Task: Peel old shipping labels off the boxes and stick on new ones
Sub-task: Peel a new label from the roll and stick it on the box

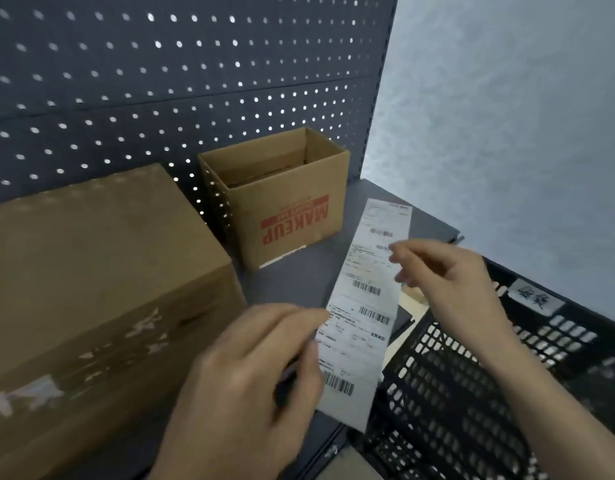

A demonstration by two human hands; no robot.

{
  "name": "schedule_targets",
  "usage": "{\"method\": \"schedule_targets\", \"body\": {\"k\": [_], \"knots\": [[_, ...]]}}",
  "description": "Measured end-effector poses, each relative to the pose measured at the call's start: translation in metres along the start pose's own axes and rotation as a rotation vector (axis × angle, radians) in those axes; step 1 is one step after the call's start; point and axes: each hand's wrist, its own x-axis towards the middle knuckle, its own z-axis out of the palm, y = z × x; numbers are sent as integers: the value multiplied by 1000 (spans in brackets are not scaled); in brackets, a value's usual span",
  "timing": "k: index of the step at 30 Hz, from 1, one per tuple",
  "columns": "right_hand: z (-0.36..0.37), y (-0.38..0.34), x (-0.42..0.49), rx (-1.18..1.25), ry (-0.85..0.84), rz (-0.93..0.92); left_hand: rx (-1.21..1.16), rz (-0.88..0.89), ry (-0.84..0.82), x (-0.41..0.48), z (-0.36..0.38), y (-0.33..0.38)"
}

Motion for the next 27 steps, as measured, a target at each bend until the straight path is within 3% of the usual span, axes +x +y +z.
{"method": "schedule_targets", "body": {"k": [5,9,12,16,19,23,25,27], "knots": [[11,70,-71,-115,-18,352,-32,-240,-294,-4,72,-10],[35,86,-94,-31,-14,518,54,-292,-253,-4,103,-33],[51,80,-93,197,-14,620,117,-300,-221,2,110,-38],[59,70,-91,453,-21,618,23,-363,-283,11,110,-42],[52,69,-92,582,-28,576,-152,-441,-302,22,109,-40],[35,70,-88,672,-51,531,-667,-744,-271,38,108,-33],[27,74,-84,655,-73,520,-822,-769,-297,45,106,-28],[20,76,-78,626,-110,520,-817,-728,-276,50,107,-27]]}}
